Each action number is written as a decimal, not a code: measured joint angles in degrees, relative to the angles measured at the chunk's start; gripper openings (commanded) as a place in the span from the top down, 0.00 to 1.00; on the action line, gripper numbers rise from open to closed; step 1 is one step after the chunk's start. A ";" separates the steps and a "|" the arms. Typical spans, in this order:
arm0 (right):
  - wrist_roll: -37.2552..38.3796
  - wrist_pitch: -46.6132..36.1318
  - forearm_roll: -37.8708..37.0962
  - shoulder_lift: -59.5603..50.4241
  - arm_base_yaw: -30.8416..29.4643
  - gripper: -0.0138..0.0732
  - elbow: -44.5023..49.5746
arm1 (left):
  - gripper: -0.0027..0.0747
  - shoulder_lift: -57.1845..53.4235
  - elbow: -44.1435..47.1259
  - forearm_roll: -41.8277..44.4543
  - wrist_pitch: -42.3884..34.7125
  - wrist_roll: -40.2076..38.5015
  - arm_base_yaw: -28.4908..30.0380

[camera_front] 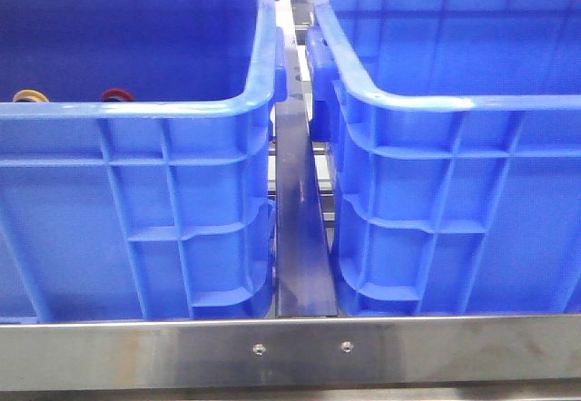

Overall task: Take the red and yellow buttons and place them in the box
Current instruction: 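Lower the left gripper toward a red-capped button in the button bin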

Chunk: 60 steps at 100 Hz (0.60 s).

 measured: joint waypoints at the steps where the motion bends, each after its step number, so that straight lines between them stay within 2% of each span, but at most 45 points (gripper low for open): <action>1: 0.00 0.00 0.00 0.00 0.00 0.92 0.00 | 0.99 0.00 0.00 0.00 0.00 0.00 0.00; 51: 0.00 0.00 0.00 0.00 0.00 0.92 0.00 | 0.99 0.00 -0.27 -2.19 -1.59 0.00 0.00; 60: 0.00 0.00 0.00 0.00 0.00 0.92 0.00 | 0.99 0.00 -1.78 -4.04 1.18 0.00 0.00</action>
